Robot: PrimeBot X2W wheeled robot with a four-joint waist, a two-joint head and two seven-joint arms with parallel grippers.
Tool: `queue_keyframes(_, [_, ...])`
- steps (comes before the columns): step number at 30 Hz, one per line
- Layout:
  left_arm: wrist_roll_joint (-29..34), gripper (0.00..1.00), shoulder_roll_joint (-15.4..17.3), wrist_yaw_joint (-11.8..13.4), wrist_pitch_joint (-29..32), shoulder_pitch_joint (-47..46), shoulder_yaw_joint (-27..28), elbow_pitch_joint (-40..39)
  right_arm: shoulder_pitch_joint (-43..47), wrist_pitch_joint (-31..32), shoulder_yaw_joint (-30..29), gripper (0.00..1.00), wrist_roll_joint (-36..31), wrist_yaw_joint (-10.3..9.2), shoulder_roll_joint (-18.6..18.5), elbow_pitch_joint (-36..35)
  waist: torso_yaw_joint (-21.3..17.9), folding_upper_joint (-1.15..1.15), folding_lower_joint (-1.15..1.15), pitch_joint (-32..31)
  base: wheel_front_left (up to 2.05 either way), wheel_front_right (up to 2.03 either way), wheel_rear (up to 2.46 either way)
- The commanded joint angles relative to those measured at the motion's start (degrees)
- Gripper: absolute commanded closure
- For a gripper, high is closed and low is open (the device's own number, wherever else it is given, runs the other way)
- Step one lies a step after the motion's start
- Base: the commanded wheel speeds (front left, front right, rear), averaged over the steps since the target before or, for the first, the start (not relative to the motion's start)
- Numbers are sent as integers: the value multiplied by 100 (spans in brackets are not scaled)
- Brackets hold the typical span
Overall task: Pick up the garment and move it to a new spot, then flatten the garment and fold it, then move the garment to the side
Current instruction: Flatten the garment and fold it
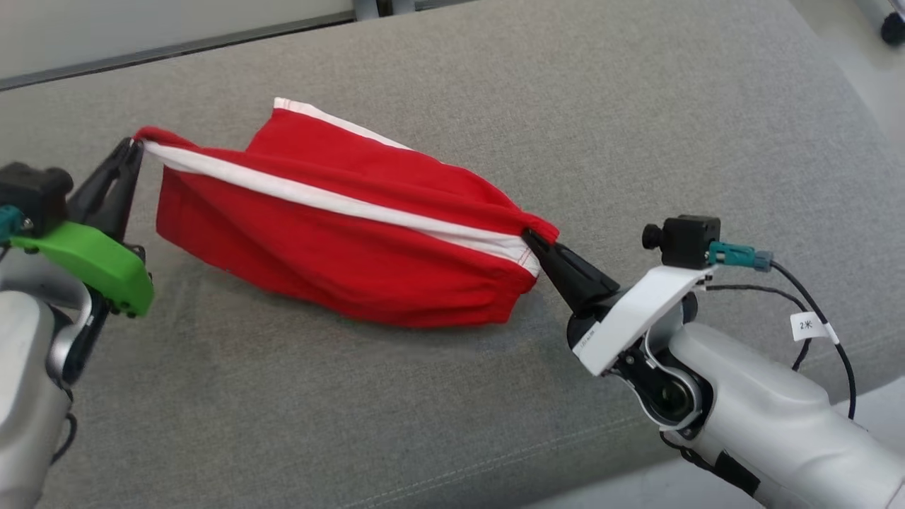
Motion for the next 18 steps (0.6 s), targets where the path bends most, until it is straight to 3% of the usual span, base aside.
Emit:
queue_keyframes(1, [-119,100,168,14,66,-310,-101,122,-170,-23,-72,100,-63,-2,71,111,-508,0,0,546,0,0,0])
queue_keyframes(7, [-560,100,455,14,315,-1187,-670,636,-573,-24,-196,100,-168,-3,473,479,-802,0,0,908,0,0,0])
queue_keyframes(18, [-866,100,588,13,380,-2308,-1689,1429,-976,-24,-415,100,-325,-3,991,802,-1135,0,0,1418,0,0,0])
